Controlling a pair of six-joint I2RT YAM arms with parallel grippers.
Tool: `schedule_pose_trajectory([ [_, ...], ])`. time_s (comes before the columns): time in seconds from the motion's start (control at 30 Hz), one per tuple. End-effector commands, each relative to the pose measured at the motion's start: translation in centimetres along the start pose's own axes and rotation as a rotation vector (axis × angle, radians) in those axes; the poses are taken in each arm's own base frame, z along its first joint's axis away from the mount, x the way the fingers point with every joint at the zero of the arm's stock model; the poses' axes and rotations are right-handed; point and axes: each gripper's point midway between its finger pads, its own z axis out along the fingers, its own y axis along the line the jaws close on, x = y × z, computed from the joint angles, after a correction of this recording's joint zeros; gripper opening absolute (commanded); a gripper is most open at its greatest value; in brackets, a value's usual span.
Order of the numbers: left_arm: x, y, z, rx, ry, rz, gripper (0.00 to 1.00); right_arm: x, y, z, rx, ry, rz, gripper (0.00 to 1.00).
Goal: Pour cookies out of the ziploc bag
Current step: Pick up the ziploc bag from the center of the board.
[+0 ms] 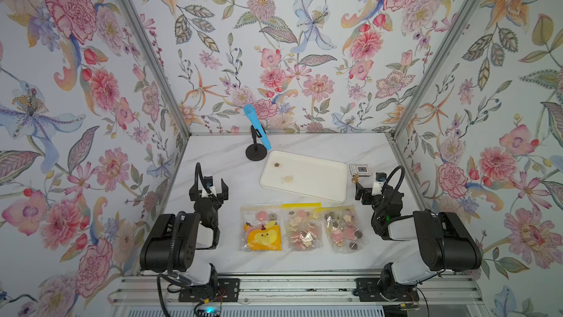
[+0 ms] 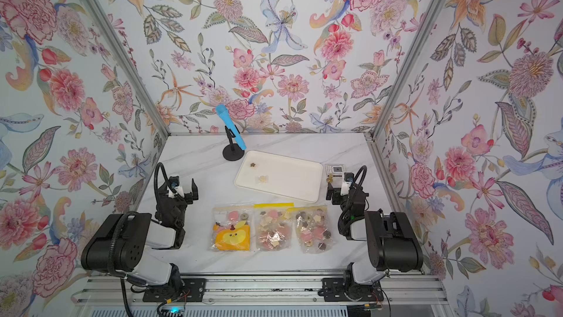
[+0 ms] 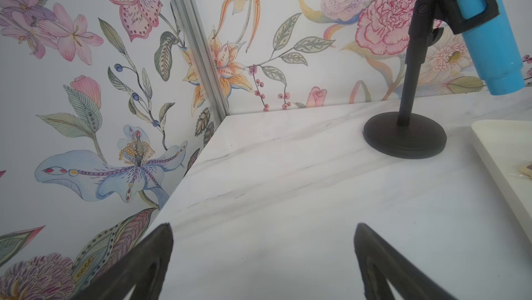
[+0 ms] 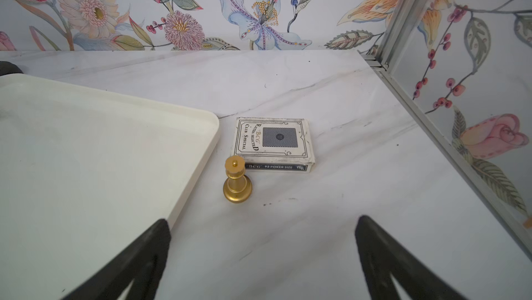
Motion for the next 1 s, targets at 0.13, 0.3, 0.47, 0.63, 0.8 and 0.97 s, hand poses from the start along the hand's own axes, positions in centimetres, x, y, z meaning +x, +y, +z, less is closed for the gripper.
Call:
schedule_pose_trajectory([
  [0.13, -1.35, 0.52, 0.04, -0.035, -0.051, -0.027, 1.00, -1.32, 0.11, 0.08, -0.010, -0.046, -0.013, 1.00],
  [0.3, -1.35, 0.36, 0.05, -0.029, -0.050, -0.024, 1.00, -1.27, 0.04, 0.06, -0.008, -0.045, -0.011, 1.00],
  [0.47, -1.31, 0.45, -0.02, -0.033, -0.051, -0.020, 1.00, -1.28, 0.04, 0.07, -0.006, -0.045, -0.013, 1.00],
  [0.63, -1.36, 0.51, -0.04, -0.039, -0.052, -0.024, 1.00, -1.32, -0.07, 0.03, -0.006, -0.047, -0.006, 1.00],
  [0.8, -1.36, 0.59, -0.01, -0.046, -0.051, -0.024, 1.00, -1.30, -0.31, 0.10, 0.006, -0.044, -0.001, 1.00],
  [0.97, -1.38, 0.69, -0.06, -0.053, -0.052, -0.026, 1.00, -1.57, 0.26, 0.02, 0.023, -0.048, -0.047, 1.00],
])
